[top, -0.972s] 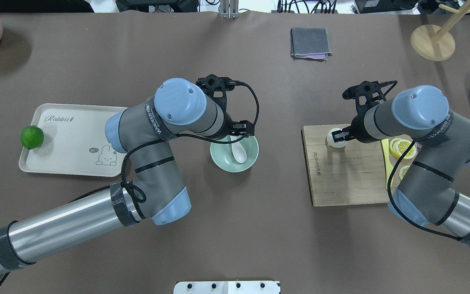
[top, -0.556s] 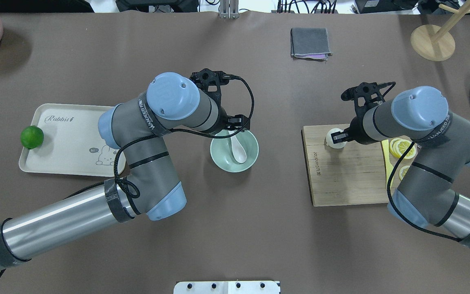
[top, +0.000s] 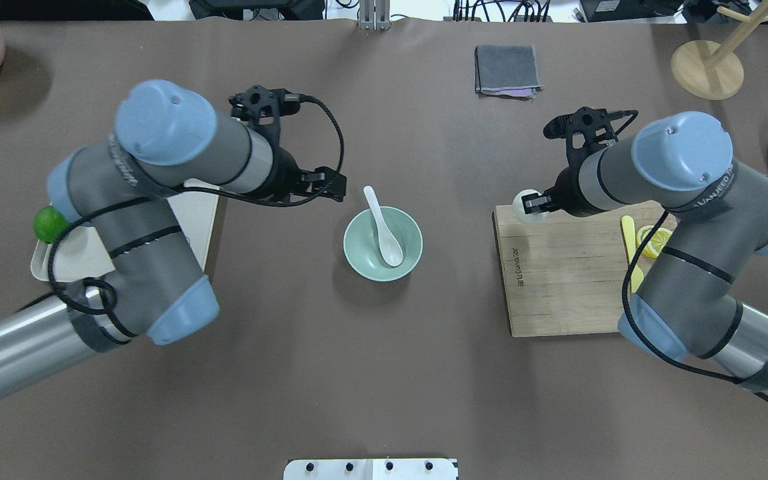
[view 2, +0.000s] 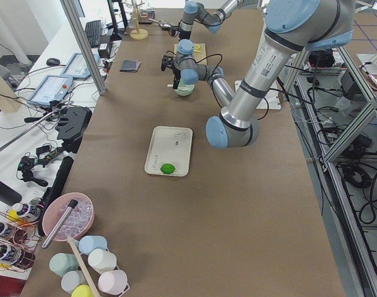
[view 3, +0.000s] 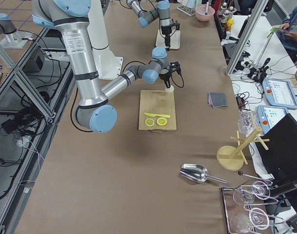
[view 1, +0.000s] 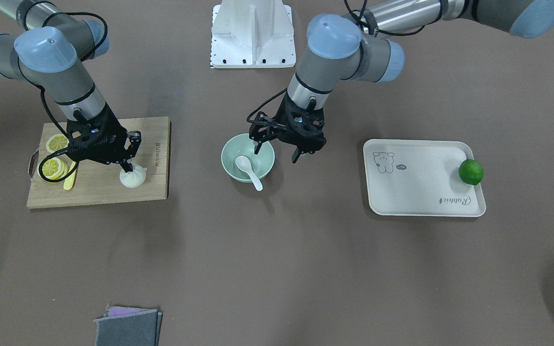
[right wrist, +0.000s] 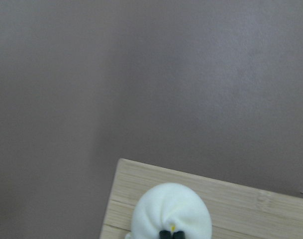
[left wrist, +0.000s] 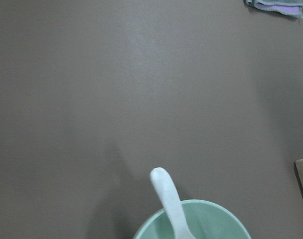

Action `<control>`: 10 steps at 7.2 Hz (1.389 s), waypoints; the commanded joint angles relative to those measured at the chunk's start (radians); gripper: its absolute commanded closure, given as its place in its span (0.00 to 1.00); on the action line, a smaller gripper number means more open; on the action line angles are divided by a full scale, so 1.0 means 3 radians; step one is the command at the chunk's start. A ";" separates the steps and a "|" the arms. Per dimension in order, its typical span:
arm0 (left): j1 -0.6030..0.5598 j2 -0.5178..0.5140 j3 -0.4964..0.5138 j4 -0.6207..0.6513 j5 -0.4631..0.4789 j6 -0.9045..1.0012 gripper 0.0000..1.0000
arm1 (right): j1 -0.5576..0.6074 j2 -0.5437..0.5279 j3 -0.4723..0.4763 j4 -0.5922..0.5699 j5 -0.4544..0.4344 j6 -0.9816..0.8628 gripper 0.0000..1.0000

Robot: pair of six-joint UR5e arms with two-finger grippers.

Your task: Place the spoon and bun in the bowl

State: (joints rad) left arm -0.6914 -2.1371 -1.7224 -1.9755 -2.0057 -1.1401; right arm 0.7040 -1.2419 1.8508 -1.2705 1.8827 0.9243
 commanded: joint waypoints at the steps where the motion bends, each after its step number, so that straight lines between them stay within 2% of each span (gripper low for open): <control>1: -0.0439 0.0555 -0.0246 -0.0021 -0.0441 0.0667 0.04 | -0.0264 0.0451 0.0043 -0.0311 -0.0164 0.0546 1.00; 3: -0.0869 0.0737 -0.0201 -0.0016 -0.0870 0.1165 0.04 | -0.0754 0.0768 -0.0038 -0.0331 -0.0633 0.0987 1.00; 4: -0.0916 0.0742 -0.0150 -0.0001 -0.0872 0.1273 0.04 | -0.0853 0.0927 -0.0119 -0.0417 -0.0712 0.1080 1.00; 6: -0.0906 0.0696 -0.0027 -0.0026 -0.0851 0.1305 0.03 | -0.1012 0.1010 -0.0212 -0.0434 -0.0901 0.1158 0.99; 7: -0.0901 0.0691 -0.0031 -0.0016 -0.0841 0.1259 0.03 | -0.1027 0.1010 -0.0212 -0.0444 -0.0912 0.1244 0.15; 8: -0.0906 0.0706 -0.0016 -0.0016 -0.0826 0.1264 0.03 | -0.1022 0.1005 -0.0212 -0.0444 -0.0942 0.1467 0.01; 10: -0.0912 0.0722 0.0024 -0.0011 -0.0820 0.1274 0.03 | -0.0946 0.0975 -0.0177 -0.0454 -0.0938 0.1470 0.01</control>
State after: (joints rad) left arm -0.9641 -1.9225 -1.7236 -1.9795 -2.2531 -0.7593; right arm 0.4053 -0.9432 1.7899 -1.4042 1.5996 1.3556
